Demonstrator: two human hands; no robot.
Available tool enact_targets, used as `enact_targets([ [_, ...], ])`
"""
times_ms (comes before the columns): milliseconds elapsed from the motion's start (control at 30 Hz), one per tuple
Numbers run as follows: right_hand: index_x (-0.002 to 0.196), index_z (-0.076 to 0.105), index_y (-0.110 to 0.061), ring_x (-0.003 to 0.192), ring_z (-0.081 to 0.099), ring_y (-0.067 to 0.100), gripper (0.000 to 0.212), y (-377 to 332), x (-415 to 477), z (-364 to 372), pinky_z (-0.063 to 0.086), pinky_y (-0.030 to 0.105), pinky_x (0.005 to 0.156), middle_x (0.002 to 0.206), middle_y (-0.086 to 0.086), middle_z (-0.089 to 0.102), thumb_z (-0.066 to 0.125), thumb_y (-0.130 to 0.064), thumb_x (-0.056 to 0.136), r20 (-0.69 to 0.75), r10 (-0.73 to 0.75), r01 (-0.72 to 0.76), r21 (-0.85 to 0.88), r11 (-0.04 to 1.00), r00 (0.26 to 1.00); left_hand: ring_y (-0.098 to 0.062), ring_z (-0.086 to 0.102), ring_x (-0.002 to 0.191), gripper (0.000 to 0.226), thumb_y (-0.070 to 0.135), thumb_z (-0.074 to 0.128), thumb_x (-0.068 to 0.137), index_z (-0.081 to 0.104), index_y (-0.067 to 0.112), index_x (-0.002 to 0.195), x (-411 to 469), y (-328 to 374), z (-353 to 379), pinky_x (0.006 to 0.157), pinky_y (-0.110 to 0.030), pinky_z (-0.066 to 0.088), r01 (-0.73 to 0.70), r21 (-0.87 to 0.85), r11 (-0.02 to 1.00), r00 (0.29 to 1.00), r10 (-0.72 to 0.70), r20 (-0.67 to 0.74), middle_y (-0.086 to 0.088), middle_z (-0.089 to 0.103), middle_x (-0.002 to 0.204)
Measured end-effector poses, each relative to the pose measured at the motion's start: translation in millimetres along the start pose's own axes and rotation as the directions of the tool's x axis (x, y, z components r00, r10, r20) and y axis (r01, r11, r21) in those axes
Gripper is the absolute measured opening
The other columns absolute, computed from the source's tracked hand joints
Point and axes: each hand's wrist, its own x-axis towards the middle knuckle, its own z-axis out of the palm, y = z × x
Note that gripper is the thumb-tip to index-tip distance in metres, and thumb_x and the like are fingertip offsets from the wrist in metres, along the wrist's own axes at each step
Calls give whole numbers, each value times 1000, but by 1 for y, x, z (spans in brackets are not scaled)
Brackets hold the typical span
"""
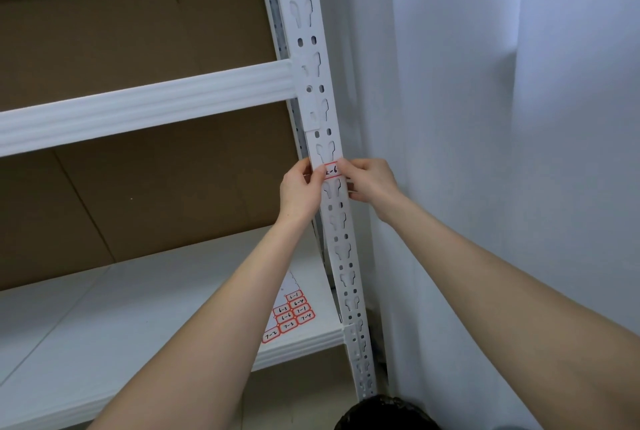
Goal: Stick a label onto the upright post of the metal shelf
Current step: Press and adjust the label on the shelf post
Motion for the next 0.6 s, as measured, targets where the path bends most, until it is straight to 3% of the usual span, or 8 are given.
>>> enact_targets([
  [167, 79, 71, -7, 88, 70, 30, 25, 3, 4, 0, 54, 50, 86, 87, 11, 75, 60, -28, 86, -22, -27, 27, -16, 1000, 999, -15, 62, 105, 31, 14, 49, 96, 59, 12, 125, 1, -1, -3, 84, -24, 49, -26, 21, 999, 999, 25, 30, -2, 65, 119],
  [267, 103, 72, -14, 94, 70, 21, 21, 10, 0, 1, 54, 44, 91, 101, 6, 74, 63, -24, 86, 29, -40, 39, 29, 999, 999, -16, 62, 107, 32, 14, 55, 93, 59, 15, 125, -2, -6, -4, 93, -34, 51, -42, 8, 999, 998, 42, 54, -2, 65, 120],
  [367, 109, 71, -16, 94, 69, 18, 24, 10, -3, 3, 54, 42, 91, 104, 3, 73, 64, -20, 86, -20, -54, 54, 33, 998, 998, -16, 62, 106, 32, 14, 59, 91, 60, 17, 123, -2, -7, 0, 94, -39, 52, -39, 0, 999, 999, 39, 32, -3, 66, 118],
  [600, 101, 73, -21, 89, 70, 16, 36, 1, -9, 4, 56, 41, 86, 97, -1, 75, 75, -41, 71, 10, -18, 18, 6, 1000, 1000, -13, 60, 112, 51, -4, 50, 86, 53, 17, 132, -6, -9, -5, 95, -36, 52, 0, -104, 995, 992, 12, 122, -1, 63, 125],
])
